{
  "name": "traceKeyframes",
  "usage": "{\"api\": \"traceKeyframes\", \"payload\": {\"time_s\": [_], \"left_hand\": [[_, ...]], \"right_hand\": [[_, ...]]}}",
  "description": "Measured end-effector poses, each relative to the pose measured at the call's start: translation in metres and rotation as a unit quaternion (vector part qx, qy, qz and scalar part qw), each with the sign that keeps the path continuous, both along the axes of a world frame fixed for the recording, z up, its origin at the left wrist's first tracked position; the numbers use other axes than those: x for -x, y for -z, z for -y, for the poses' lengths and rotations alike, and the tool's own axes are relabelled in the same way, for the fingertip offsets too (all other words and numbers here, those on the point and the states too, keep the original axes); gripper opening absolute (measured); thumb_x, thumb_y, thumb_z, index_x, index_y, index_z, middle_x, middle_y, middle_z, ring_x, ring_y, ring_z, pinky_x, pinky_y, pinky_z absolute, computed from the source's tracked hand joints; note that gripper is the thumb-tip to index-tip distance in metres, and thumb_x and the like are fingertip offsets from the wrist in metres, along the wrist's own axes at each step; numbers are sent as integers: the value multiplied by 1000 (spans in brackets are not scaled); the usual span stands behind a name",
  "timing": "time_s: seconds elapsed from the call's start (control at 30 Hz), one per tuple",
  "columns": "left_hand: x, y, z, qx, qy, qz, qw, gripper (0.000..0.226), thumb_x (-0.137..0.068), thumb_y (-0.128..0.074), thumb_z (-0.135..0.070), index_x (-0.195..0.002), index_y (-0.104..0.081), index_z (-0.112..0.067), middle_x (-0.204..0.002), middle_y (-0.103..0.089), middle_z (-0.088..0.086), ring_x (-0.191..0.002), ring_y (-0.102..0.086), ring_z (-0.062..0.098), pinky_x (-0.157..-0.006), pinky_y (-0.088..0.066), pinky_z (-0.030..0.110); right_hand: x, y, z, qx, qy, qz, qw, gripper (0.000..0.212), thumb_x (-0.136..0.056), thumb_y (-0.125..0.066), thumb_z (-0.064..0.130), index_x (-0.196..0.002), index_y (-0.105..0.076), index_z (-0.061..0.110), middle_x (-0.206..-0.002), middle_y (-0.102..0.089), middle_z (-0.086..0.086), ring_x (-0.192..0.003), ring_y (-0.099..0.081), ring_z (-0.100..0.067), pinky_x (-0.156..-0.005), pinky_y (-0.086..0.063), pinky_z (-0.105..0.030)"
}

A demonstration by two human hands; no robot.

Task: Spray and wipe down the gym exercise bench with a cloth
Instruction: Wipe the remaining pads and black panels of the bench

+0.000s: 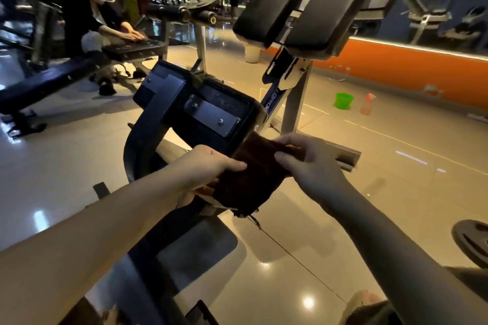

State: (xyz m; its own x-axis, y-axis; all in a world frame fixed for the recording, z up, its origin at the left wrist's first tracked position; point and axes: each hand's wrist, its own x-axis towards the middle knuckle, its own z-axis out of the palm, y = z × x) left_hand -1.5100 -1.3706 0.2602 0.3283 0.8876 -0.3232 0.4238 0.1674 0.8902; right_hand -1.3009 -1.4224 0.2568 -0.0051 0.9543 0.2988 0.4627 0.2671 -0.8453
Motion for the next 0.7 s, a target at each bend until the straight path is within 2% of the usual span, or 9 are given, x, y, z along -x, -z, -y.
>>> {"api": "traceKeyframes", "payload": {"time_s": [0.07,0.1,0.2,0.3,0.4,0.47,0.57,0.63,0.7], "left_hand": [[-5,2,-2,17,-31,-9,999,30,-94,-71,-31,-110,-70,-7,-96,-79,12,-85,-78,28,-76,-62,39],[-7,4,-2,26,-46,-9,999,28,-96,-68,-30,-111,-70,-6,-96,-78,13,-85,-78,29,-79,-63,42],[-13,9,0,72,-100,50,991,28,-102,-56,-20,-121,-65,0,-101,-76,21,-92,-77,33,-92,-60,50],[-19,4,6,108,-128,173,971,33,-101,-54,-20,-123,-59,4,-97,-74,23,-93,-76,33,-85,-60,43],[-28,5,14,67,-109,138,982,41,-95,-65,-36,-120,-68,-4,-105,-76,19,-102,-74,34,-96,-57,47],[-36,11,15,32,-139,102,985,33,-96,-66,-28,-121,-69,-6,-106,-77,16,-105,-73,32,-99,-56,48],[-51,15,16,49,-237,111,964,28,-99,-64,-19,-122,-65,-4,-108,-75,19,-103,-73,33,-82,-63,40],[-58,16,18,67,-281,107,951,35,-96,-68,-25,-124,-63,-4,-112,-74,19,-106,-71,34,-90,-61,43],[-61,17,19,56,-293,80,951,41,-94,-71,-32,-125,-63,-8,-114,-73,16,-108,-69,31,-100,-54,44]], "right_hand": [[1,8,0,-61,-19,91,994,31,-100,-57,12,-101,-60,42,-96,-61,26,-99,-54,18,-77,-45,-4],[0,12,0,-96,-27,143,985,29,-98,-56,13,-106,-60,40,-98,-59,28,-100,-53,18,-79,-44,-3],[-6,33,-6,-179,-56,258,948,30,-92,-58,13,-118,-69,23,-108,-70,9,-101,-62,-3,-81,-55,-20],[-10,50,-10,-189,-77,323,924,36,-90,-55,25,-123,-68,20,-122,-68,-2,-106,-63,-17,-83,-59,-29],[-12,55,-15,-189,-89,301,930,40,-93,-47,41,-122,-69,23,-124,-65,1,-106,-60,-13,-82,-58,-28],[-15,53,-20,-181,-85,258,945,46,-94,-45,52,-123,-69,26,-120,-65,4,-102,-58,-8,-81,-58,-28],[-12,60,-25,-179,-70,254,948,57,-90,-61,58,-139,-53,30,-125,-63,8,-109,-56,-8,-92,-53,-28],[-6,67,-26,-179,-59,261,947,65,-88,-69,58,-142,-47,30,-128,-62,9,-115,-57,-11,-98,-52,-31],[-5,72,-31,-211,-50,265,940,61,-86,-74,53,-137,-53,27,-121,-67,6,-108,-63,-14,-92,-57,-35]]}}
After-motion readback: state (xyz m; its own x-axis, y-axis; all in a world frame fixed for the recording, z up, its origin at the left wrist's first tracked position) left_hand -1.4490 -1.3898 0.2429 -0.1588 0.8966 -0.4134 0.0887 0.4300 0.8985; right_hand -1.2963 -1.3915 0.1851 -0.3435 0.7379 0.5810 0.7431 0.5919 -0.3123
